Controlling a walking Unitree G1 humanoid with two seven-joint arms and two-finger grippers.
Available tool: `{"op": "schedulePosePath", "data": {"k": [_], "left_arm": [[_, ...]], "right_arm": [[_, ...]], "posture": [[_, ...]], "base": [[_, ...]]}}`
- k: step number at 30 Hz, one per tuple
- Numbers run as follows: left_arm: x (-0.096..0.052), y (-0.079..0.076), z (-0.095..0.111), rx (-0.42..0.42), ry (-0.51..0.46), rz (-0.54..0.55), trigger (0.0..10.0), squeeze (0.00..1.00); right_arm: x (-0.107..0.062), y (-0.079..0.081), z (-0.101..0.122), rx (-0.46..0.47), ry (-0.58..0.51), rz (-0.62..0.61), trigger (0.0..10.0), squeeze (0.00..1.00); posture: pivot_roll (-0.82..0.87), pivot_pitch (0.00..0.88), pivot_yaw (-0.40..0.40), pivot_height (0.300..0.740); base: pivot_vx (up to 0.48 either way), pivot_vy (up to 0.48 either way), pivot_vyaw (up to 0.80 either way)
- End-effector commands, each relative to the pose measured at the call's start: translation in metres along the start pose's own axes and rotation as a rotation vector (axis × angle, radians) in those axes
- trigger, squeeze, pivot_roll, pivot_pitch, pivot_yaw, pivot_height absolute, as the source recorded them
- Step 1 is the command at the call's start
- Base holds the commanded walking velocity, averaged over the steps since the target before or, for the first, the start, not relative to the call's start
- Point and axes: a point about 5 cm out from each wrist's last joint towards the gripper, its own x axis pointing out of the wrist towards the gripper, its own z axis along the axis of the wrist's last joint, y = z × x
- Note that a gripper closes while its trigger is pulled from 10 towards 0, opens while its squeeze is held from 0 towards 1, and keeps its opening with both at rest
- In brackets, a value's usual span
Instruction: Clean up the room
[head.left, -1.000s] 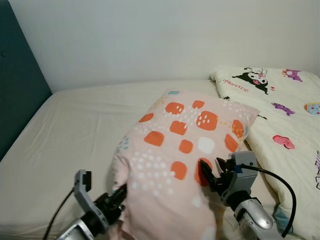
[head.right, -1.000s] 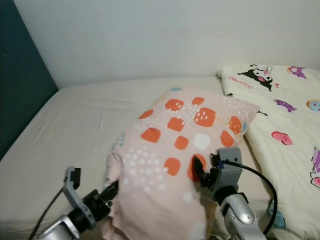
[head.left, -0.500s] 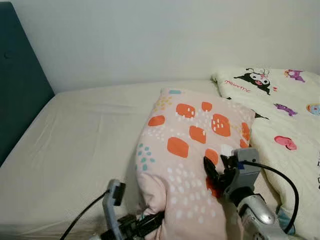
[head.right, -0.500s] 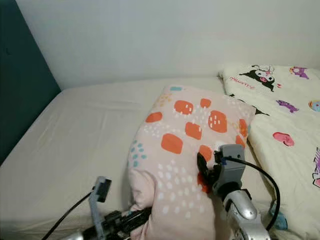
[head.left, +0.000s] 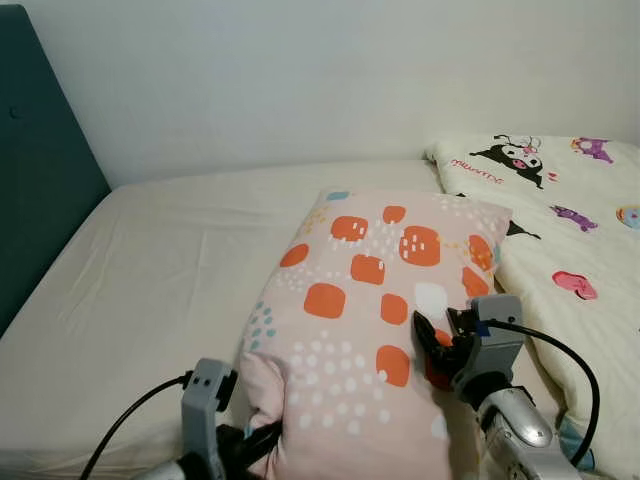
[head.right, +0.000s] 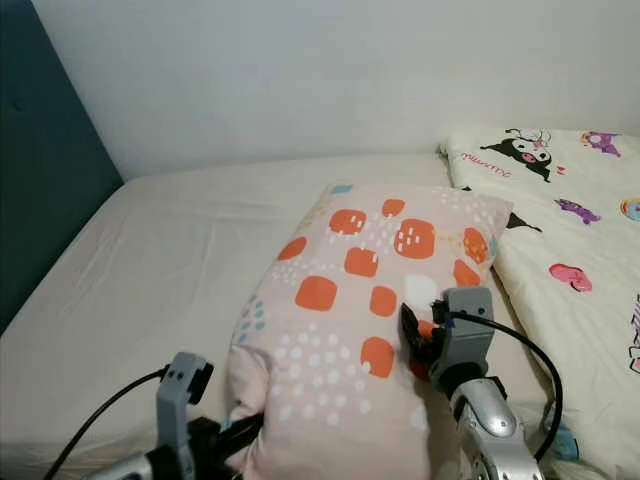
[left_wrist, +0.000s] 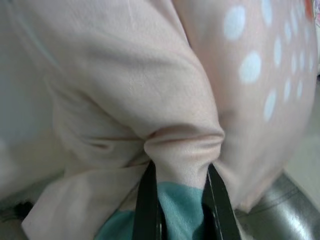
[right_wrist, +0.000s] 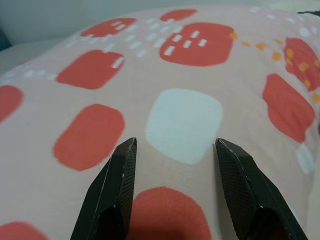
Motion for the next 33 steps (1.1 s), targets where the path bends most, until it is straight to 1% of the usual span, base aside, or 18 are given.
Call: {"op": "schedulePosePath", "data": {"k": [1,2,3,4,5,6,15,16,18,19,20,22,24,25,27,28,30,33], "left_arm": [[-0.001,-0.008,-0.018,0.011,0.089,-0.051,0.0,0.00],[-0.003,-0.008,-0.022,0.032,0.103,-0.055,0.0,0.00],[-0.003,-0.006,-0.024,0.062,0.111,-0.034,2.2,0.00],[-0.003,-0.006,-0.024,0.062,0.111,-0.034,2.2,0.00],[-0.002,-0.002,-0.024,0.068,0.090,0.003,10.0,0.36],[-0.001,0.002,-0.024,0.075,0.070,0.039,10.0,1.00],[-0.002,0.008,-0.018,0.084,0.008,0.043,10.0,1.00],[-0.006,0.014,-0.015,0.077,-0.012,0.055,10.0,0.00],[-0.014,0.028,-0.008,0.070,-0.054,0.078,10.0,0.00],[-0.022,0.042,-0.001,0.080,-0.079,0.109,10.0,0.00],[-0.022,0.042,-0.001,0.080,-0.079,0.109,10.0,0.00],[-0.030,0.054,0.006,0.084,-0.097,0.137,10.0,0.00],[-0.051,0.078,0.020,0.099,-0.123,0.205,10.0,0.00],[-0.051,0.078,0.020,0.099,-0.123,0.205,10.0,0.00],[-0.068,0.093,0.028,0.123,-0.118,0.244,10.0,0.00],[-0.068,0.093,0.028,0.123,-0.118,0.244,10.0,0.00],[-0.081,0.099,0.031,0.139,-0.092,0.247,10.0,0.00],[-0.088,0.094,0.030,0.133,-0.063,0.203,10.0,0.00]], "right_arm": [[-0.002,0.000,-0.005,-0.006,0.018,-0.003,10.0,0.00],[-0.001,-0.001,-0.006,-0.008,0.020,-0.001,10.0,0.00],[0.000,0.000,-0.007,-0.011,0.028,0.005,10.0,0.00],[0.000,0.000,-0.007,-0.011,0.028,0.005,10.0,0.00],[0.000,0.001,-0.009,-0.014,0.040,0.014,10.0,0.00],[0.000,0.002,-0.011,-0.018,0.049,0.020,10.0,0.00],[-0.001,0.003,-0.013,-0.029,0.057,0.026,10.0,0.00],[-0.001,0.003,-0.013,-0.029,0.056,0.023,10.0,0.00],[-0.001,0.001,-0.012,-0.028,0.050,0.019,10.0,0.00],[-0.001,0.001,-0.010,-0.023,0.043,0.016,10.0,0.00],[-0.001,0.001,-0.010,-0.023,0.043,0.016,10.0,0.00],[-0.002,0.001,-0.009,-0.017,0.035,0.014,10.0,0.00],[-0.003,0.000,-0.007,-0.005,0.023,0.010,10.0,0.00],[-0.003,0.000,-0.007,-0.005,0.023,0.010,10.0,0.00],[-0.005,0.000,-0.008,-0.003,0.026,0.008,10.0,0.00],[-0.005,0.000,-0.008,-0.003,0.026,0.008,10.0,0.00],[-0.007,0.000,-0.011,-0.005,0.036,0.009,10.0,0.00],[-0.007,0.000,-0.012,-0.006,0.043,0.010,10.0,0.00]], "posture": [[-0.05,0.264,0.058,0.576],[-0.05,0.263,0.058,0.576],[-0.05,0.259,0.055,0.576],[-0.05,0.259,0.055,0.576],[-0.05,0.257,0.052,0.576],[-0.05,0.256,0.051,0.576],[-0.06,0.244,0.047,0.576],[-0.06,0.244,0.047,0.576],[-0.06,0.241,0.048,0.576],[-0.06,0.240,0.050,0.576],[-0.06,0.240,0.050,0.576],[-0.07,0.239,0.051,0.576],[-0.07,0.237,0.054,0.576],[-0.07,0.237,0.054,0.576],[-0.07,0.235,0.056,0.576],[-0.07,0.235,0.056,0.576],[-0.07,0.234,0.057,0.576],[-0.06,0.231,0.053,0.576]], "base": [[0.000,0.000,0.00],[0.000,0.000,0.00],[0.000,0.000,0.00],[0.000,0.000,0.00],[0.000,0.000,0.00],[0.000,0.000,0.00],[0.000,0.000,0.00],[0.000,0.000,0.00],[0.000,0.000,0.00],[0.000,0.000,0.00],[0.000,0.000,0.00],[0.000,0.000,0.00],[0.000,0.000,0.00],[0.000,0.000,0.00],[0.000,0.000,0.00],[0.000,0.000,0.00],[0.000,0.000,0.00],[0.000,0.000,0.00]]}}
